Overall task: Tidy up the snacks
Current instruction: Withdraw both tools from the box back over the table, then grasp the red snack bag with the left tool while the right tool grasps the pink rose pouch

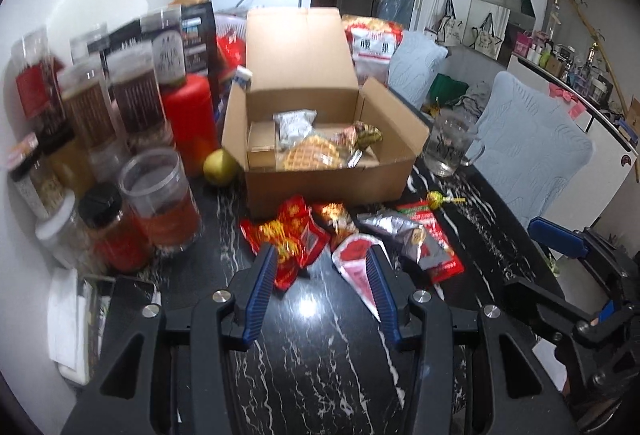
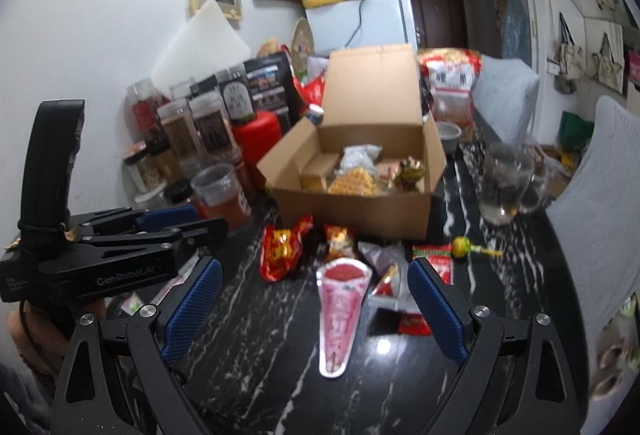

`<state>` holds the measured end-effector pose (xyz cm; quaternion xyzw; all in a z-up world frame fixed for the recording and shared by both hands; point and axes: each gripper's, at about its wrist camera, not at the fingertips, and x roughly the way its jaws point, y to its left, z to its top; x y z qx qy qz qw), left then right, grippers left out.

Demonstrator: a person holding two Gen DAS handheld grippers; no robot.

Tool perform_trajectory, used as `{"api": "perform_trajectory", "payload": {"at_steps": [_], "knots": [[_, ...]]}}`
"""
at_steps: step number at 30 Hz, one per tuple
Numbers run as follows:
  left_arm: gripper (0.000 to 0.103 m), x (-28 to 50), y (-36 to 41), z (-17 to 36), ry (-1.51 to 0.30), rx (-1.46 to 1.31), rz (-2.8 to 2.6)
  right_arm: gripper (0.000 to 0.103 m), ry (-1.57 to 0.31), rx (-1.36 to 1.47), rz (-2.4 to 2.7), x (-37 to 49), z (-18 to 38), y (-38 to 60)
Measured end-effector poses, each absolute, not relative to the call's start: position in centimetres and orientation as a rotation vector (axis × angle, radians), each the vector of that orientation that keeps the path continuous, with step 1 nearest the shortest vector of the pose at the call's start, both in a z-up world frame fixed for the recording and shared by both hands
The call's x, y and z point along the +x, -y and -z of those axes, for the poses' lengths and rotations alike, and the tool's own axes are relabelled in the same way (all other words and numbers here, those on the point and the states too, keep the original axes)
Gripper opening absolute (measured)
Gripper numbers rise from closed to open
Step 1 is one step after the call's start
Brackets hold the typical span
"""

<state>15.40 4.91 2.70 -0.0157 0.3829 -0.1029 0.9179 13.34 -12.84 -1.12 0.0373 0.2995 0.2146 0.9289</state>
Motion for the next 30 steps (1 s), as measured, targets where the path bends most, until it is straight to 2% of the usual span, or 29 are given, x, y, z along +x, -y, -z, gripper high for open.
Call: {"api": "perform_trajectory", "payload": {"at_steps": [30], "knots": [[0.046, 20.4, -6.8, 7.3, -0.994, -0.149, 0.231, 0.095, -0.895, -0.004, -0.38, 20.4, 12.8, 9.0]]}}
